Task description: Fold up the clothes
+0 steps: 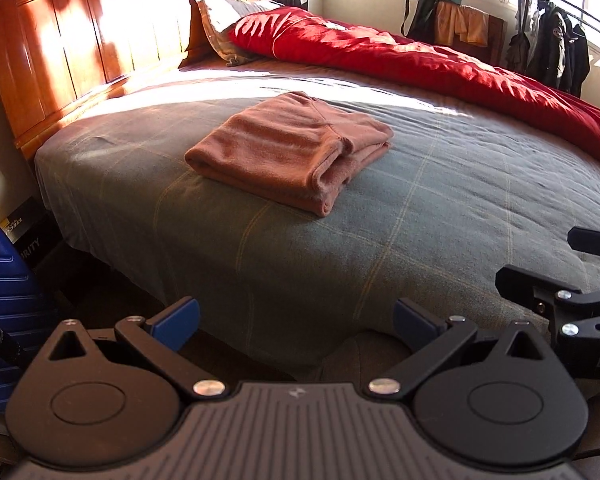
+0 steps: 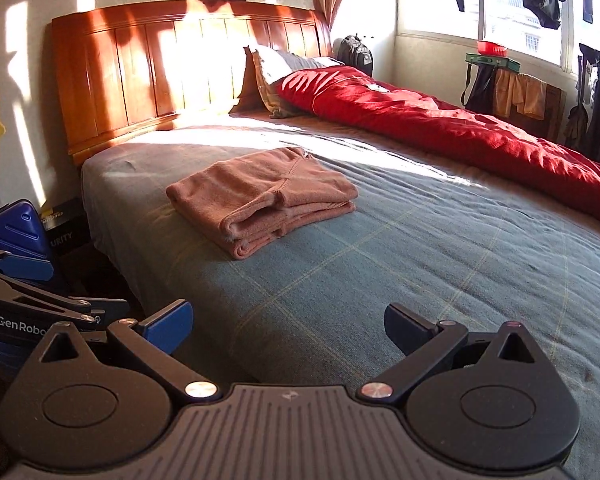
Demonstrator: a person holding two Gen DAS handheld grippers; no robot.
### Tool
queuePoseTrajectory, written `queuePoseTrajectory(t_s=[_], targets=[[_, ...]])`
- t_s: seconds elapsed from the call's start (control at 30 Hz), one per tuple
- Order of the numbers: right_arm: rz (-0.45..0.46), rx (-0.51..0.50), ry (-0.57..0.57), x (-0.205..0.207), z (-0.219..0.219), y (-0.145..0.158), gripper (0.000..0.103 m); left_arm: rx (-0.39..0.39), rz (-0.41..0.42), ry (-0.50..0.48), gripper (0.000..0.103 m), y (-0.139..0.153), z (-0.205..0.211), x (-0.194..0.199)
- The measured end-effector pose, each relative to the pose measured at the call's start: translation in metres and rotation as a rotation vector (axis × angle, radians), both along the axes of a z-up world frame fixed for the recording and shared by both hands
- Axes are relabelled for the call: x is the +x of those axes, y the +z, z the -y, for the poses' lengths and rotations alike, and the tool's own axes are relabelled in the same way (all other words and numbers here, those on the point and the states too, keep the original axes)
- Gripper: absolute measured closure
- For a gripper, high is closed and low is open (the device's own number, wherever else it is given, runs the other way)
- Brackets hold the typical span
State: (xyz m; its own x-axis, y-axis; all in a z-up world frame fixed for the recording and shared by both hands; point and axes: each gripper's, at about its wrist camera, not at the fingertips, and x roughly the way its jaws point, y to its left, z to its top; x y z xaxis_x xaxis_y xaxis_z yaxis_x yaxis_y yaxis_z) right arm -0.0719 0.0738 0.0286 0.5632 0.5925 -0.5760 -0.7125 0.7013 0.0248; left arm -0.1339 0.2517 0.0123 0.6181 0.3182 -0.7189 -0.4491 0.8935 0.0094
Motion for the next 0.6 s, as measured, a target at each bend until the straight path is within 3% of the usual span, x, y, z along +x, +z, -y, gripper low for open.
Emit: queuePoseTrajectory(t_s=[0.6], targets=[[-0.017, 0.005, 0.027, -0.0016, -0.0044, 0.0012, 0.0, 0.001, -0.013, -0.004, 0.001, 0.0003, 0.0015, -0.0032]])
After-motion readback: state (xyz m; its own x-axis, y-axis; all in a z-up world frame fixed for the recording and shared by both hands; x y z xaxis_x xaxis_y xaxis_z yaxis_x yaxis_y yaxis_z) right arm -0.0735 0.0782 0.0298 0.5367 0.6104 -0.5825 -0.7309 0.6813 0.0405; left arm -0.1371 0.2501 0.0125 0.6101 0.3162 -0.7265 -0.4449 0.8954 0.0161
